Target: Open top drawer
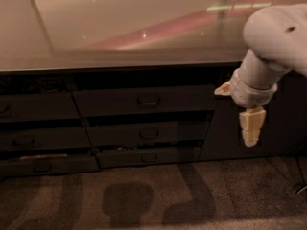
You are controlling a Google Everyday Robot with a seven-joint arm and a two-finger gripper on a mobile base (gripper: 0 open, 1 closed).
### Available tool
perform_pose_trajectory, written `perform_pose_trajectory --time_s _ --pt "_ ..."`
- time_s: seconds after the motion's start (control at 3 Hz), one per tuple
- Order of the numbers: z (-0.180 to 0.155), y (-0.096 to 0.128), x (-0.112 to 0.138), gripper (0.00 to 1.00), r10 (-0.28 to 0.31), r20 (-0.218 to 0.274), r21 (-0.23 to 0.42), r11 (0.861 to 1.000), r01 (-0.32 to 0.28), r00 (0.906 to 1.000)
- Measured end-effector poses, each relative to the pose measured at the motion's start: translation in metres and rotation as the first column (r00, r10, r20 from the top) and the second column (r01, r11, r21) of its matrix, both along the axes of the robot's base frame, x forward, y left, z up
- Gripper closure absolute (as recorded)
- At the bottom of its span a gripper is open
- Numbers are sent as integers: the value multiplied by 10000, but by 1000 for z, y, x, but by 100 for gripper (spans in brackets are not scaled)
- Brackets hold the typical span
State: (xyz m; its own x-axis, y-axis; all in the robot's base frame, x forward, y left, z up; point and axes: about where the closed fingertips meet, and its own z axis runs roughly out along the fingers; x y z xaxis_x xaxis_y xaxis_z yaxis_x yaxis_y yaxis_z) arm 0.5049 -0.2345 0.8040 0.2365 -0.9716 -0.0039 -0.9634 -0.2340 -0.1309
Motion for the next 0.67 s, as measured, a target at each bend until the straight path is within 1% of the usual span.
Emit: perform_pose_trajectory --time_s 0.33,0.67 --pt "-40 -14 21 0 -138 -673 38 9999 141 9976" --pt "-42 -13 22 0 -118 -739 36 9999 121 9972"
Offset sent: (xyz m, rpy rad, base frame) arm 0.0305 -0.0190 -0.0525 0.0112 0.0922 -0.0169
